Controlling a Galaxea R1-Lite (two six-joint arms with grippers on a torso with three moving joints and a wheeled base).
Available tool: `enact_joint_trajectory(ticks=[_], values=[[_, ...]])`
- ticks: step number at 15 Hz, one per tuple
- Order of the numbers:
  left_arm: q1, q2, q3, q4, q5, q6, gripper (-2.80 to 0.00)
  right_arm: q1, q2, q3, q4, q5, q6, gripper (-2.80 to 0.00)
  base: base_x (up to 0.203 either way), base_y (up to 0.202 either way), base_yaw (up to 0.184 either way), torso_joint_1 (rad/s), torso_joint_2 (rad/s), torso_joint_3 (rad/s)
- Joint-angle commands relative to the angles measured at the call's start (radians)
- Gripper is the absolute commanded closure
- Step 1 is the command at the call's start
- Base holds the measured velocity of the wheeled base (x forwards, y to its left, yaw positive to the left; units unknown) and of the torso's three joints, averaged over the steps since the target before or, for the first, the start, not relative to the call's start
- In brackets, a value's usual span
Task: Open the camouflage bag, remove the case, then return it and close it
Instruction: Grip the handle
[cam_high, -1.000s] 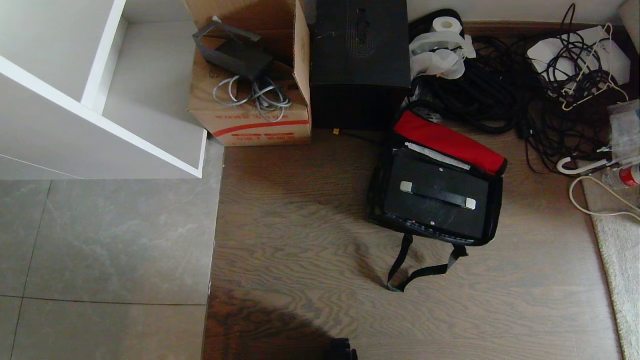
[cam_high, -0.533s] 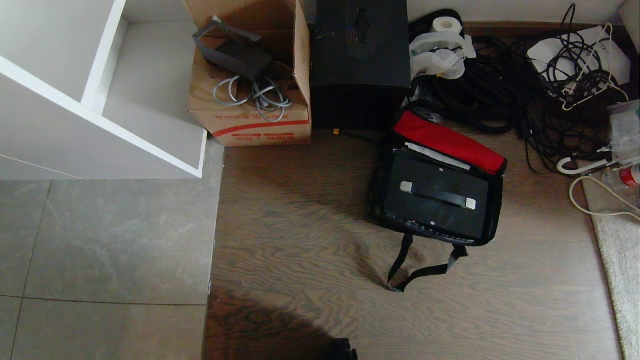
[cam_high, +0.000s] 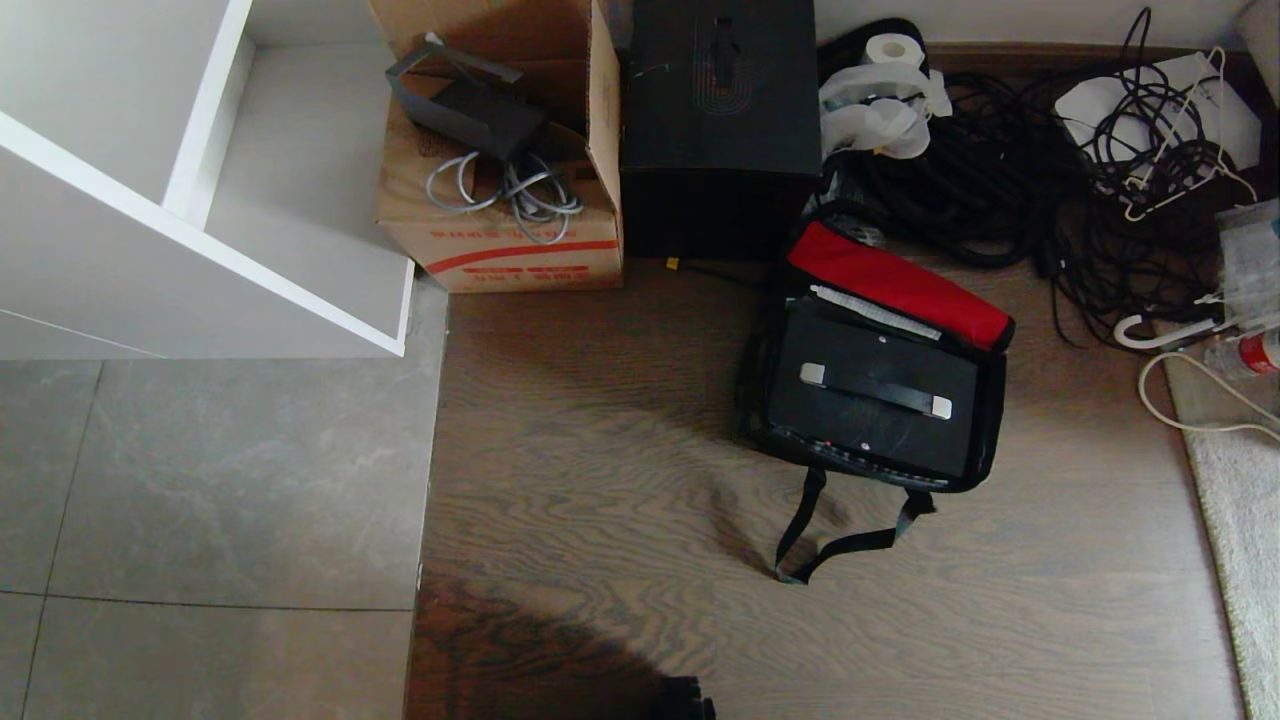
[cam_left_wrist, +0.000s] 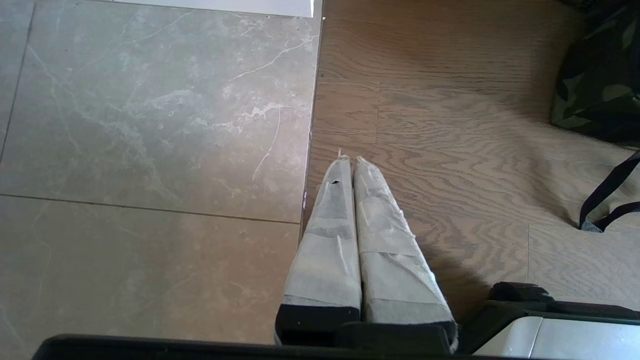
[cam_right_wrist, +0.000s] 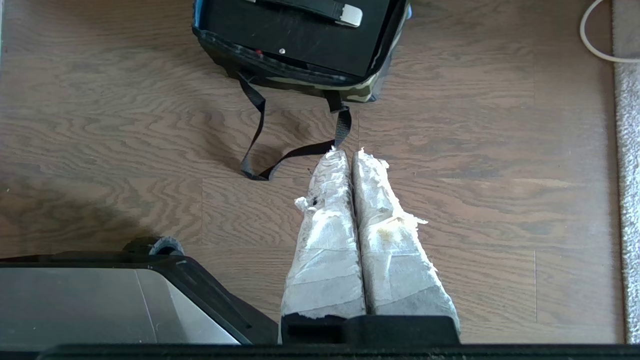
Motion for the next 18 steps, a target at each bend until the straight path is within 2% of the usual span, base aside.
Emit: enact_joint_trajectory(ticks=[1, 18], values=[[0.000, 0.000, 0.009, -0.001, 0.001, -0.001, 0.00, 0.000, 0.002, 0.000, 0.000, 0.000, 0.000, 0.00, 0.000, 0.000, 0.000, 0.000, 0.00, 0.000], [0.000, 0.000, 0.009, -0.001, 0.001, -0.001, 0.00, 0.000, 0.002, 0.000, 0.000, 0.000, 0.000, 0.00, 0.000, 0.000, 0.000, 0.000, 0.00, 0.000]])
